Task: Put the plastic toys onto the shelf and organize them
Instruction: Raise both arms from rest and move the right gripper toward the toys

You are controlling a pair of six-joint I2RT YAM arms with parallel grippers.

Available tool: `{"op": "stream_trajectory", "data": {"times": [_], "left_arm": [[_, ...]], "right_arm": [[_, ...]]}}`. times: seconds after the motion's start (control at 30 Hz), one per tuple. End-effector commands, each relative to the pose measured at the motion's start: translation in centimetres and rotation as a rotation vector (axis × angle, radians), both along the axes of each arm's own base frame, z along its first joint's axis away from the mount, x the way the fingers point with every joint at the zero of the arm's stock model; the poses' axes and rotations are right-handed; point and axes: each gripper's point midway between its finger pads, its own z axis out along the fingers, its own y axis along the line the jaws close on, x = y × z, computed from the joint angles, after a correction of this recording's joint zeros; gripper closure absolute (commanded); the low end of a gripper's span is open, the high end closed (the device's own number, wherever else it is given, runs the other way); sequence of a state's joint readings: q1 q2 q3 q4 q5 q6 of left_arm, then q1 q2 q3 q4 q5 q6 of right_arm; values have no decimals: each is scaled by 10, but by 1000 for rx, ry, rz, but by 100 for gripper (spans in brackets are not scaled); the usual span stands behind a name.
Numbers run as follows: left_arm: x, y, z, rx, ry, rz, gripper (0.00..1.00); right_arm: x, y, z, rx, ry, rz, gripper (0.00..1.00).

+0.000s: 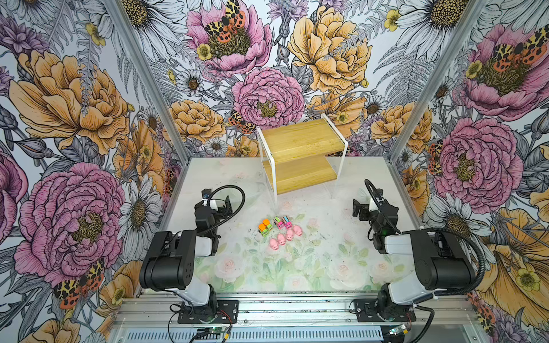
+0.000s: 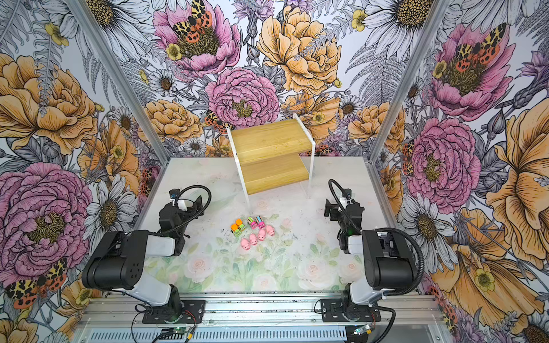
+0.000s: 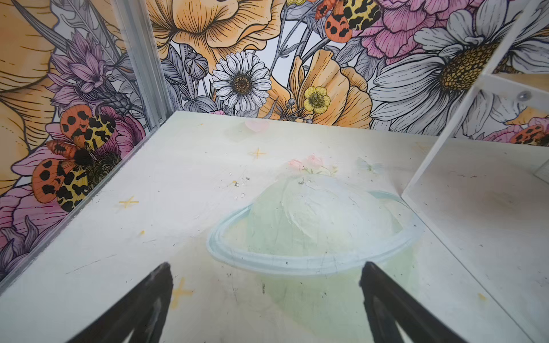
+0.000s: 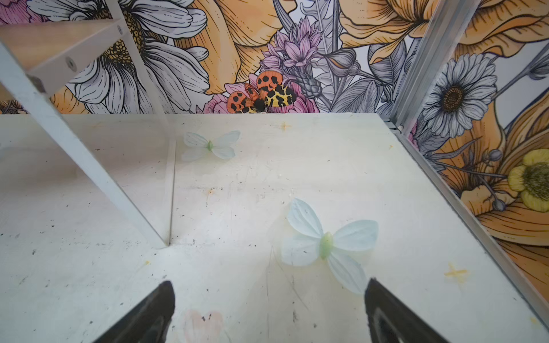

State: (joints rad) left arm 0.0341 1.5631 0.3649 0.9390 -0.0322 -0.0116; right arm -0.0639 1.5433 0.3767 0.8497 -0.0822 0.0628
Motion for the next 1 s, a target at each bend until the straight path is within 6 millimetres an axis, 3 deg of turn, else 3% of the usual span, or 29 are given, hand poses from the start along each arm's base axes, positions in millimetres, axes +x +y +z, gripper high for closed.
{"op": "stream_trajectory", "data": {"times": [0.0, 0.4, 0.7, 0.97], "left_arm": [[2, 1, 10, -2, -28, -7, 1], [0, 4, 12, -5, -41, 12, 1], [-5, -3, 38, 32, -20, 22, 1], [-12, -28, 69, -63, 9, -37, 1]], "right_arm": [[6, 0, 12, 4, -34, -7, 1], [6, 2, 12, -5, -36, -1, 3], [6, 3, 13, -2, -39, 5, 5], [3, 18, 47, -10, -15, 93, 7]]}}
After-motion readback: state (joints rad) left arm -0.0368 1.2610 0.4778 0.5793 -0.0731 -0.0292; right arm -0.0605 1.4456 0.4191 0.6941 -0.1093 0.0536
